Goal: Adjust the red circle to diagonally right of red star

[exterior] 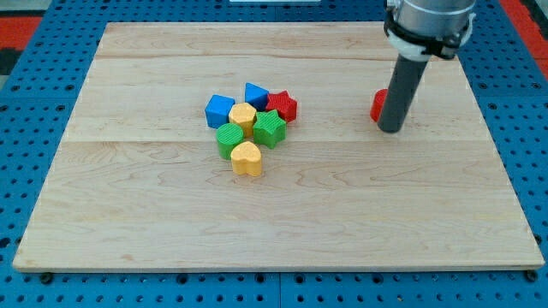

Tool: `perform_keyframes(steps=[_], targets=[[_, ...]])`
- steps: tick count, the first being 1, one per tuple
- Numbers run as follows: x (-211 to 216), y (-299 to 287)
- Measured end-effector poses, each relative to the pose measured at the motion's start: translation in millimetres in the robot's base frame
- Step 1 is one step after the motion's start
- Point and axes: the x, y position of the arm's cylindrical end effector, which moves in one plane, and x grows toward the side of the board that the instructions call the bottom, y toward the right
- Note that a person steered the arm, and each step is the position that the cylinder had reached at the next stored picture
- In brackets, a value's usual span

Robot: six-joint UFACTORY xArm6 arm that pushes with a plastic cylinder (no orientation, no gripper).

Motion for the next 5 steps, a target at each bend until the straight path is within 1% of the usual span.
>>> perform_keyframes(steps=[1,2,3,4,5], targets=[[-36.9,-13.9],[-65.2,18.8],[-56.2,85.0],[-96.0,66.5],[-106.5,-17.6]])
